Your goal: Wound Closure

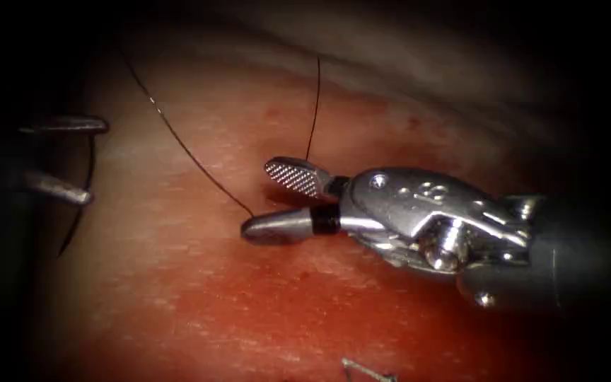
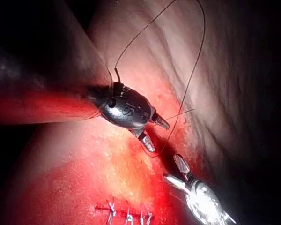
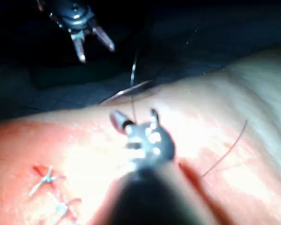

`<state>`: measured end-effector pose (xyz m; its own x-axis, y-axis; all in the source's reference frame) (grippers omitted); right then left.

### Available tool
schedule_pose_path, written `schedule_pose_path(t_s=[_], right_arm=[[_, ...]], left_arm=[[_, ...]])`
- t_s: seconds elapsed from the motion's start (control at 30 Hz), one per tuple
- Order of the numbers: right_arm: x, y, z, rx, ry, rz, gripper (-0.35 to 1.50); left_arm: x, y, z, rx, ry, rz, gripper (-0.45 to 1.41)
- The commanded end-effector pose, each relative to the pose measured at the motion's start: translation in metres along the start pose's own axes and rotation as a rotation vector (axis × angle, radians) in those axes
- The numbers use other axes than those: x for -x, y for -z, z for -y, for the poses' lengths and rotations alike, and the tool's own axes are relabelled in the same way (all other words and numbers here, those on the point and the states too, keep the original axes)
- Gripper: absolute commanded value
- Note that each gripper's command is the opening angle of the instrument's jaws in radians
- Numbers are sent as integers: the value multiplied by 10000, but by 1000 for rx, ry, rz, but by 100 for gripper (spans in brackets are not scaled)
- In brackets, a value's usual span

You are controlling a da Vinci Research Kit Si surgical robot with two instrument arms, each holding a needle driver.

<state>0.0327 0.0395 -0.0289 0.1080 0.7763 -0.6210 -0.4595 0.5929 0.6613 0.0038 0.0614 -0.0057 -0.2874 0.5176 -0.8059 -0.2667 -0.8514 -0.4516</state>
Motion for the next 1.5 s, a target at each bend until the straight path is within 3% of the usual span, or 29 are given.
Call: schedule_pose_path(t_s=[0.03,0.1,0.17,0.2,0.23,0.5,0.8,1.3,1.33,1.43,1.5], right_arm=[[1,-9,1,-2,2,-3,136],[1,-10,1,-1,2,-3,136],[2,-10,0,-1,3,-3,136],[2,-10,0,-1,3,-3,136],[4,-12,-3,0,4,-4,136],[8,-13,-5,0,2,-6,136],[12,-14,-7,0,12,-7,136],[14,-16,-8,1,13,-8,136],[14,-15,-7,0,14,-8,136],[13,-15,-7,0,13,-8,136],[13,-15,-7,0,13,-11,136]], left_arm=[[4,-3,3,-30,-19,-1,71],[-1,3,13,-113,-78,3,71],[-1,4,15,-141,-152,16,70],[-1,3,15,-158,-219,28,69],[-3,-4,14,-201,-404,68,65],[-4,-33,9,-203,-626,238,56],[-9,-45,6,-234,-773,370,42],[-27,-54,17,-291,-808,324,49],[-22,-64,25,-288,-811,335,37],[-15,-71,29,-279,-819,356,24],[-7,-75,29,-278,-848,367,1]])
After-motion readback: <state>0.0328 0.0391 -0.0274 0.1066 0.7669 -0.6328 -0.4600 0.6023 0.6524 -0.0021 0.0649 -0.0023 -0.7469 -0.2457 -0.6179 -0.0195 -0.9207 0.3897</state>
